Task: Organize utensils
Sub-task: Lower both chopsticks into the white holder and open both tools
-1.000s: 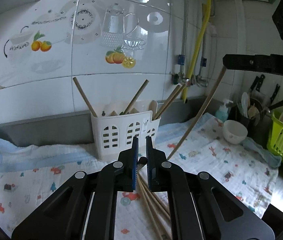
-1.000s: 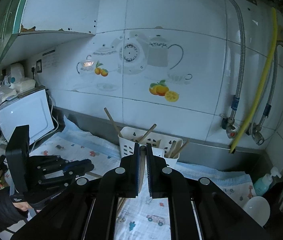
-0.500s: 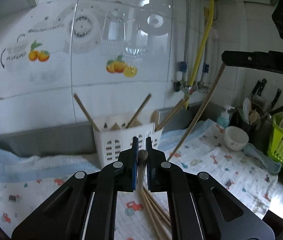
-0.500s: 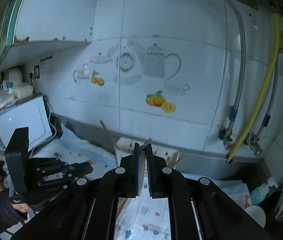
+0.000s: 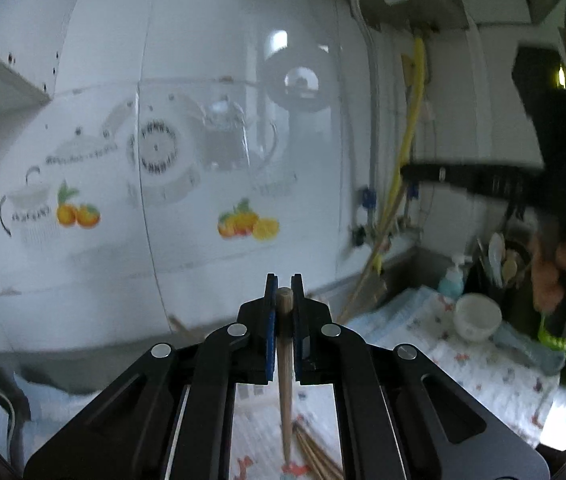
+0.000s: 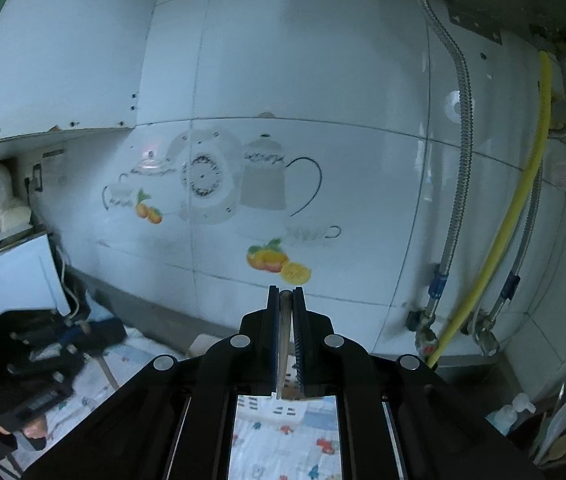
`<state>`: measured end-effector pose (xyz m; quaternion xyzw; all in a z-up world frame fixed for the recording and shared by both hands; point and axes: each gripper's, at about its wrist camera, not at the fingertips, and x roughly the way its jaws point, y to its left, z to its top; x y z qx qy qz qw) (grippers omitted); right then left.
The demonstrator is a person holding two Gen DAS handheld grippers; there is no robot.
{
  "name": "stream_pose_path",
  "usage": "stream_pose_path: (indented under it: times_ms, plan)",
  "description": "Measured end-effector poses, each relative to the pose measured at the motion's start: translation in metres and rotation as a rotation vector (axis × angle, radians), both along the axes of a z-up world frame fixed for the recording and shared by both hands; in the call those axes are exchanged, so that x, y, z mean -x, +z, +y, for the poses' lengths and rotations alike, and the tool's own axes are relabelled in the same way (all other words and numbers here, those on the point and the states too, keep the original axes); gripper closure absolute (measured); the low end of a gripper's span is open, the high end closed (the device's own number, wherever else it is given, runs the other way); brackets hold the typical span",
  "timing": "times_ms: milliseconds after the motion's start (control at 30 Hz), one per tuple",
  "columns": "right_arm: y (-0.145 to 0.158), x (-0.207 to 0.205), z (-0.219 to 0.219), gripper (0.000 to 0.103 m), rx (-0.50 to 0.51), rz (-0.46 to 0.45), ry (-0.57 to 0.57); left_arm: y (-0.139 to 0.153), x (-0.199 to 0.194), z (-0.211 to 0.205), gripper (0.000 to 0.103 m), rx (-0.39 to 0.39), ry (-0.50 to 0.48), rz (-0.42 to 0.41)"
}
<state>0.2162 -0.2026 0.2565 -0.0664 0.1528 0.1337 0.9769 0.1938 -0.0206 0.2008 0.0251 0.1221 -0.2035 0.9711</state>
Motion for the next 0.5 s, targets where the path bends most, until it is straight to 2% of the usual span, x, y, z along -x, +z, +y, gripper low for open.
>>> stream_pose_path:
  times_ms: [267,500]
  plan:
    - [-0.022,-0.039,0.002,0.096,0.038,0.023,-0.033,0.046,-0.029,-0.006,0.098,0.026,0.032,-0.137]
    - [-0.046,-0.061,-0.001,0.096,0.051,0.061,-0.033,0.058,-0.068,-0.008,0.098,0.038,0.07,-0.205]
